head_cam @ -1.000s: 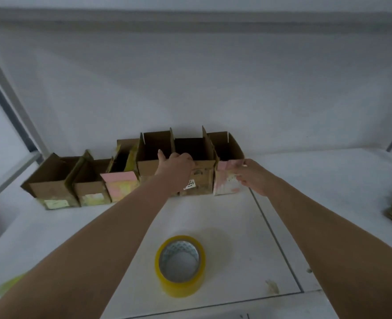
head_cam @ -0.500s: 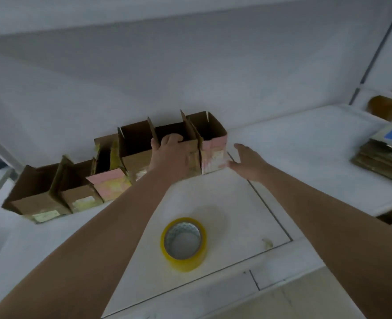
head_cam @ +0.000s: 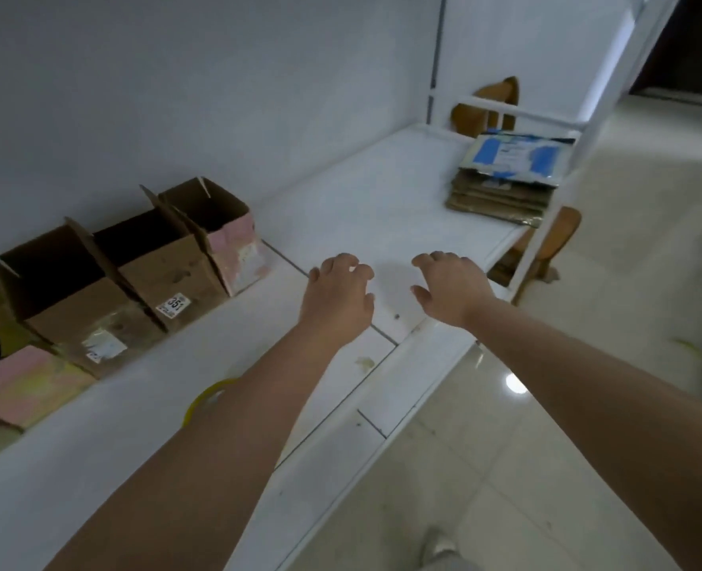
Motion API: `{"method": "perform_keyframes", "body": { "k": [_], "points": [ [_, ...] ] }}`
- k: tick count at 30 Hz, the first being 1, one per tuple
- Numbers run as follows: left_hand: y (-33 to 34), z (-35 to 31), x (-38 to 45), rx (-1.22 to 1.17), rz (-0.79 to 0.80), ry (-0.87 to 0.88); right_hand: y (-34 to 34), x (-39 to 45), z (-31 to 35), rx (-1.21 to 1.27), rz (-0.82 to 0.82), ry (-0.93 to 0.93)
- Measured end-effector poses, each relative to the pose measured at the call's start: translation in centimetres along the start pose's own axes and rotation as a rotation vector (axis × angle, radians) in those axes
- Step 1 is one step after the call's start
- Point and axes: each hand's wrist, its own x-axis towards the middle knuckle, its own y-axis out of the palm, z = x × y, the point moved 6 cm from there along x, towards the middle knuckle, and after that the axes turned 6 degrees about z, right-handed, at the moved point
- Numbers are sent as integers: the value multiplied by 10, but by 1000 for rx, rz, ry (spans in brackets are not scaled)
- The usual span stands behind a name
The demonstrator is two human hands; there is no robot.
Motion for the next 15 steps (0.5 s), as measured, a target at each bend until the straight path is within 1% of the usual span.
{"method": "perform_keyframes", "body": {
  "k": [3, 6, 9, 15],
  "points": [
    [9, -30, 17, 28, 20, 75, -1, -11, -38, 16, -21, 66],
    [8, -55, 48, 38, -9, 116, -7, -9, -82, 23, -48, 131],
    [15, -81, 81, 52, -8, 137, -11, 7, -128, 8, -61, 168],
    [30, -135, 164, 50, -11, 116, -18, 57, -227, -56, -93, 198]
  ]
}}
